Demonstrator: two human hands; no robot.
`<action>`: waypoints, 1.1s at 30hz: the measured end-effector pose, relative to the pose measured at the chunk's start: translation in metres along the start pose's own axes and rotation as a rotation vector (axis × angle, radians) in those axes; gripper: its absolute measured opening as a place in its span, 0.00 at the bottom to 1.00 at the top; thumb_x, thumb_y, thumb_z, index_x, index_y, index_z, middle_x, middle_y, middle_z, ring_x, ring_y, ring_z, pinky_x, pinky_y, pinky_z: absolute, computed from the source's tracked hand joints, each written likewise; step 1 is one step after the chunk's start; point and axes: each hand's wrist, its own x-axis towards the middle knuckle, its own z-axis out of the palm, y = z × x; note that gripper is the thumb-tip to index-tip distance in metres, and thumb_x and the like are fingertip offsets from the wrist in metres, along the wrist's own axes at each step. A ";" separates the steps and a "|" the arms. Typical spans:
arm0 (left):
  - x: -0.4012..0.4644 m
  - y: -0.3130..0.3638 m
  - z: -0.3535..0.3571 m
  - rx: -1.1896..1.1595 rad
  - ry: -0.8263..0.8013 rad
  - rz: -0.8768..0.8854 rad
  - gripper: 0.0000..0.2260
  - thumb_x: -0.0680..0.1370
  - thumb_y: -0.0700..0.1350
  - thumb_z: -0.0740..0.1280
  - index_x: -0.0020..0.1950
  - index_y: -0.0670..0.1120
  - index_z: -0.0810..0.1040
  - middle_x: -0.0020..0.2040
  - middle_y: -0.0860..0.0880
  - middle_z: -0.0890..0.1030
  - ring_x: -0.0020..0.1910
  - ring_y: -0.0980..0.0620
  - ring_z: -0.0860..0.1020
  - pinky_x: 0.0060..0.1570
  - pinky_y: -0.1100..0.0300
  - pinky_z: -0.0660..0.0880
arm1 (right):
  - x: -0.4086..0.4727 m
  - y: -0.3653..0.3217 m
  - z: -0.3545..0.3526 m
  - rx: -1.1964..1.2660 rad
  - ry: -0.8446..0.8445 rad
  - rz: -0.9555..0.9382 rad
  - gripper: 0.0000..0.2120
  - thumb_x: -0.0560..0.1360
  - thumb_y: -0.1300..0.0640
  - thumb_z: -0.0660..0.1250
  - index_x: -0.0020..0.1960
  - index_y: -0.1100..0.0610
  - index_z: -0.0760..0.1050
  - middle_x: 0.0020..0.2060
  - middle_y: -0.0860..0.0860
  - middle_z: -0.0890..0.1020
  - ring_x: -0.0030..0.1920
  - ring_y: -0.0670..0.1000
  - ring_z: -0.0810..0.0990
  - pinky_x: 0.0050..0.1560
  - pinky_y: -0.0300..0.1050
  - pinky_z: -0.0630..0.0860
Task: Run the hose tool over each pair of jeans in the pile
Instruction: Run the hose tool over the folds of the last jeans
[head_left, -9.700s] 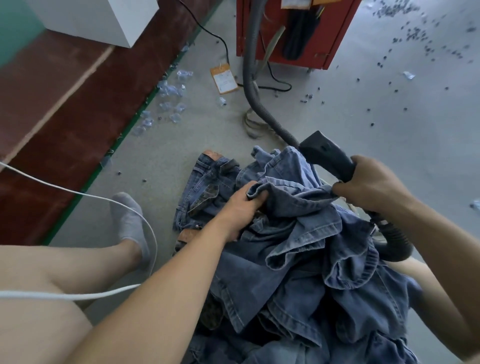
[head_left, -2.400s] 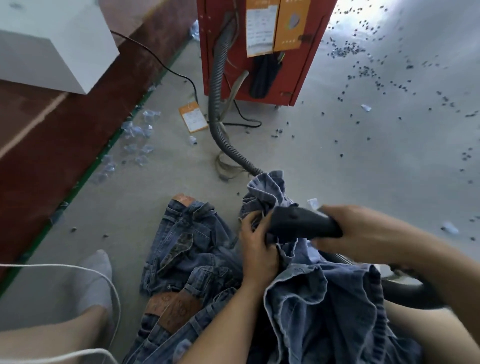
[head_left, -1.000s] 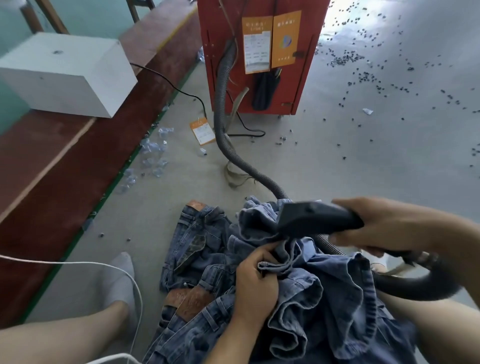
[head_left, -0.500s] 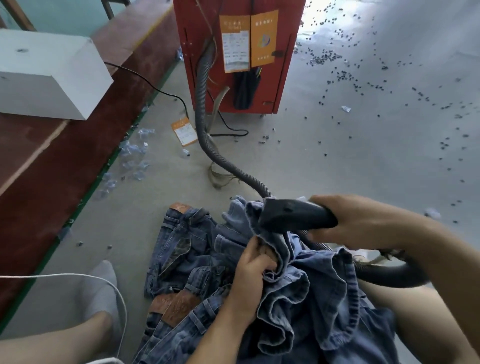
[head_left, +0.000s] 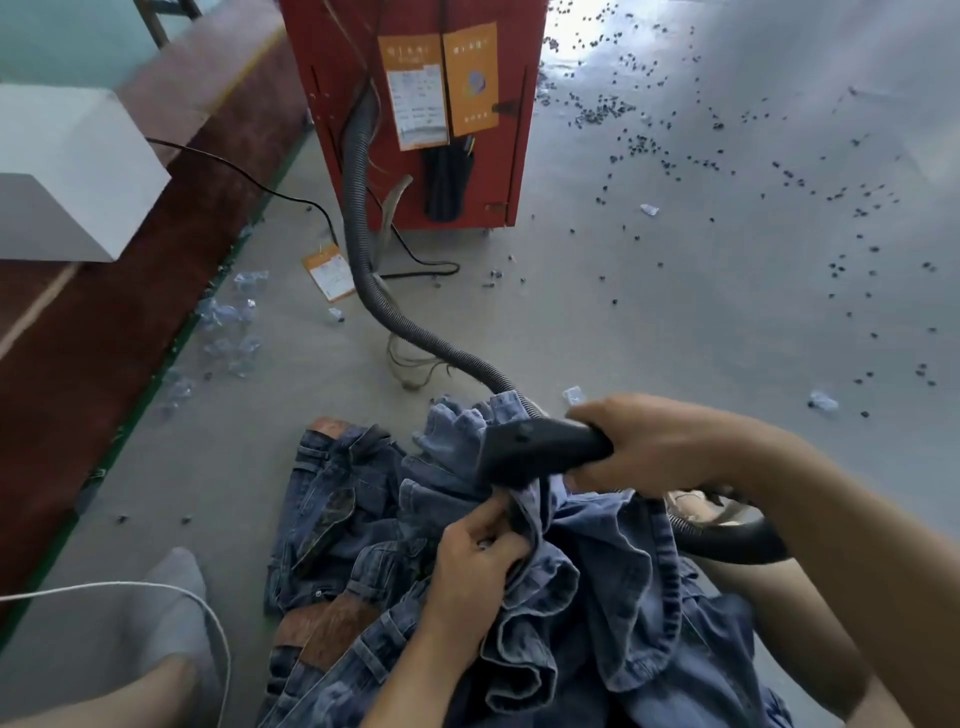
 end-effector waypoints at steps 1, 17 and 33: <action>-0.003 -0.002 -0.003 0.020 0.004 -0.014 0.15 0.76 0.38 0.67 0.56 0.52 0.88 0.40 0.51 0.83 0.39 0.51 0.79 0.43 0.61 0.75 | 0.008 -0.001 0.002 0.004 0.070 0.016 0.06 0.75 0.50 0.72 0.49 0.48 0.76 0.35 0.48 0.81 0.28 0.41 0.78 0.27 0.35 0.72; -0.031 0.008 -0.016 -0.245 -0.073 -0.159 0.06 0.70 0.48 0.66 0.40 0.49 0.82 0.33 0.45 0.73 0.30 0.50 0.69 0.33 0.59 0.69 | 0.014 0.006 -0.004 0.023 0.087 -0.118 0.11 0.74 0.49 0.76 0.51 0.40 0.77 0.38 0.38 0.82 0.36 0.40 0.80 0.33 0.31 0.72; 0.050 0.042 -0.027 0.594 -0.080 -0.436 0.53 0.69 0.82 0.33 0.66 0.50 0.82 0.67 0.45 0.80 0.69 0.52 0.76 0.74 0.41 0.63 | 0.054 0.079 -0.007 -0.216 0.251 0.147 0.10 0.75 0.48 0.73 0.52 0.44 0.74 0.39 0.44 0.81 0.41 0.49 0.78 0.41 0.48 0.75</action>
